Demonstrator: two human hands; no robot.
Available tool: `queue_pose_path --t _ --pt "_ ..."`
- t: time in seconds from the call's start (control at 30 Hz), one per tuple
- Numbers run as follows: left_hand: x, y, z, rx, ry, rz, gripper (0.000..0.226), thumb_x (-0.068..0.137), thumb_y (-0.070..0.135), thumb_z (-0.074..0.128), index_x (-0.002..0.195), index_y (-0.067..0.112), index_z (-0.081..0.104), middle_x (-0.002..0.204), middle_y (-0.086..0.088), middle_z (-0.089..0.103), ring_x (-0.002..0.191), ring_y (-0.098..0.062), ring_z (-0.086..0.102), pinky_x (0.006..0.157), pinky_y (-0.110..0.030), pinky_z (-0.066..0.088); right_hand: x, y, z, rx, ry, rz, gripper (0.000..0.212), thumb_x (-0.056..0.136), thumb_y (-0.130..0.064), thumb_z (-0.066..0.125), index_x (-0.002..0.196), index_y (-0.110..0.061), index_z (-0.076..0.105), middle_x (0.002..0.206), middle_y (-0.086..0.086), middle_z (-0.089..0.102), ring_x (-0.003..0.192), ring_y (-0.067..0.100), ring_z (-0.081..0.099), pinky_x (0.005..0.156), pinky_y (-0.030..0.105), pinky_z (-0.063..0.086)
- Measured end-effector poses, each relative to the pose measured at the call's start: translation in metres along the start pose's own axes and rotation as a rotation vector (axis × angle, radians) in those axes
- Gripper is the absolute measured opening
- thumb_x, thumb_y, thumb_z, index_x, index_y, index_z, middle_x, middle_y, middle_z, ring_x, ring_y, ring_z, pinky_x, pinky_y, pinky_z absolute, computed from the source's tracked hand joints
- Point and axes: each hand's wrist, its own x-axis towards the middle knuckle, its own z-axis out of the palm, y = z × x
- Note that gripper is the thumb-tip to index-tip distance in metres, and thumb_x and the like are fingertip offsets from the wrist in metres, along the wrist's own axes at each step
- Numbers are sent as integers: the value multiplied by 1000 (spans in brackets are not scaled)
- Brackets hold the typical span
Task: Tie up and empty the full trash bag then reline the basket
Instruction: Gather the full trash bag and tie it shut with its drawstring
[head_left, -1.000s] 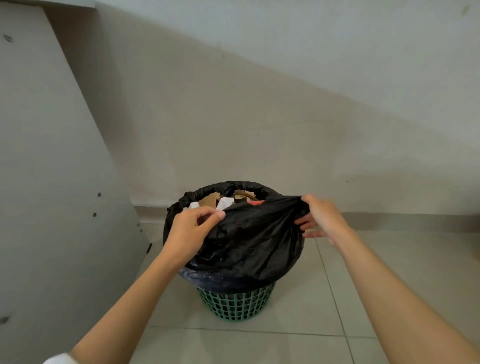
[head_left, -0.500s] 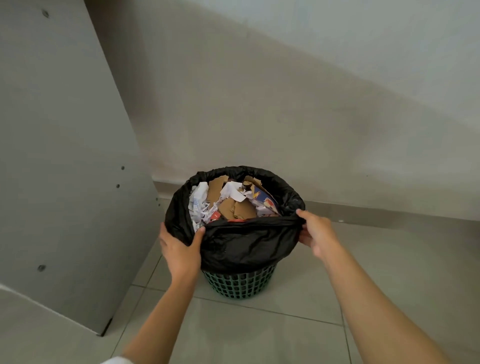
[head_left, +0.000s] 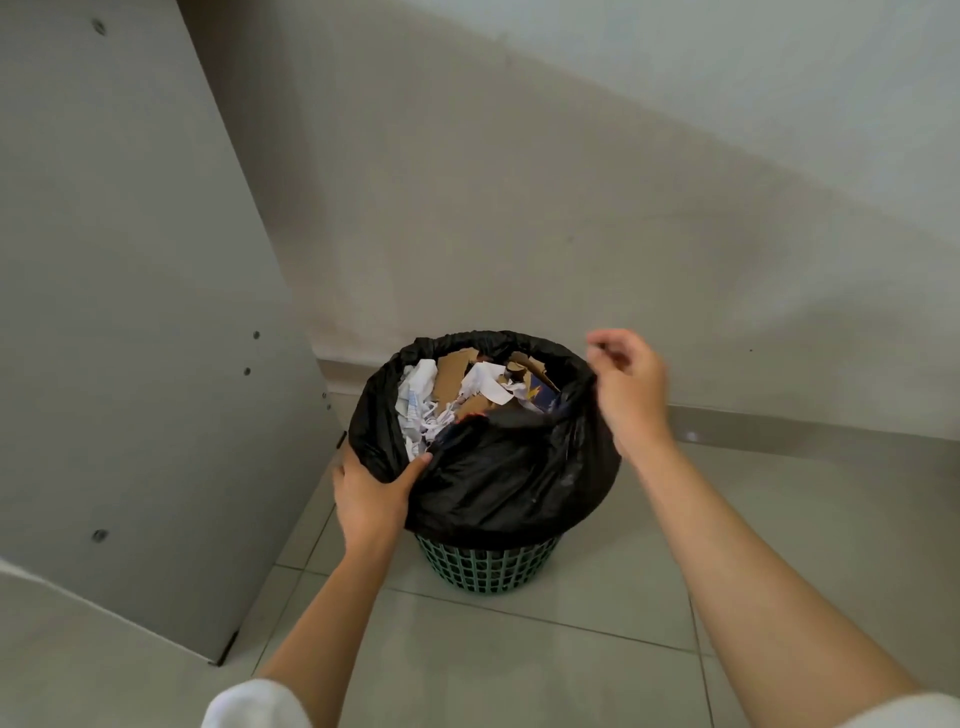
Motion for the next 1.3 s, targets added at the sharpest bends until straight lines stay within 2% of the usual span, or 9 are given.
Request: queue_pose_path --t 0.17,0.23,0.33,0.4,0.67,0.83,0.97,1.07,1.3 --pt "3 -3 -12 -7 -50 74 77 69 43 79 133 17 46 128 -5 55 119 -27 51 99 -44 44 -27 14 -7 -352 -849 166 20 84 -14 68 98 -19 54 73 -2 64 64 1 55 74 25 40" --pt "3 -5 -16 11 -91 117 71 68 43 79 128 19 51 121 0 61 112 -23 56 94 -41 47 -34 30 -17 -465 -641 134 16 85 -28 67 95 -19 57 80 2 67 67 5 58 66 25 42" --pt "8 -5 -20 66 -134 152 62 72 41 77 126 19 54 116 1 63 107 -20 57 86 -31 46 -29 41 -36 -554 5 45 20 89 -33 61 94 -13 61 86 7 66 73 22 58 61 28 39" --pt "12 -2 -20 82 -141 167 55 76 37 75 124 18 54 115 0 62 106 -20 57 85 -30 44 -18 51 -43 -544 115 191 31 90 -35 58 106 -9 59 104 13 64 92 30 59 70 32 42" --pt "-22 10 4 135 9 80 55 95 34 49 142 10 35 143 -14 33 132 -31 31 106 -40 29 22 93 -50 -51 126 784 45 83 -22 70 112 11 57 112 24 63 97 37 63 82 50 54" --pt "-35 11 12 227 -39 136 59 100 33 35 148 6 17 157 -12 10 143 -27 7 114 -36 14 44 88 -53 -58 188 726 17 77 -6 70 86 2 57 117 21 63 97 29 63 87 44 50" --pt "-33 8 12 261 -92 166 61 100 36 33 149 5 13 158 -11 4 145 -25 3 115 -33 10 50 45 -38 0 152 561 20 86 -4 62 105 0 67 116 18 65 97 21 60 87 32 48" --pt "-29 9 15 258 -122 171 62 100 35 33 149 4 10 158 -12 0 145 -24 -1 115 -31 7 40 23 -25 132 -21 473 27 80 11 60 84 -13 71 101 12 67 101 26 62 97 37 49" --pt "7 8 6 342 -166 167 61 98 35 39 148 7 18 156 -14 12 144 -29 10 116 -42 12 10 30 -35 99 -462 594 47 79 12 62 121 -9 56 115 12 61 102 25 59 71 29 49"
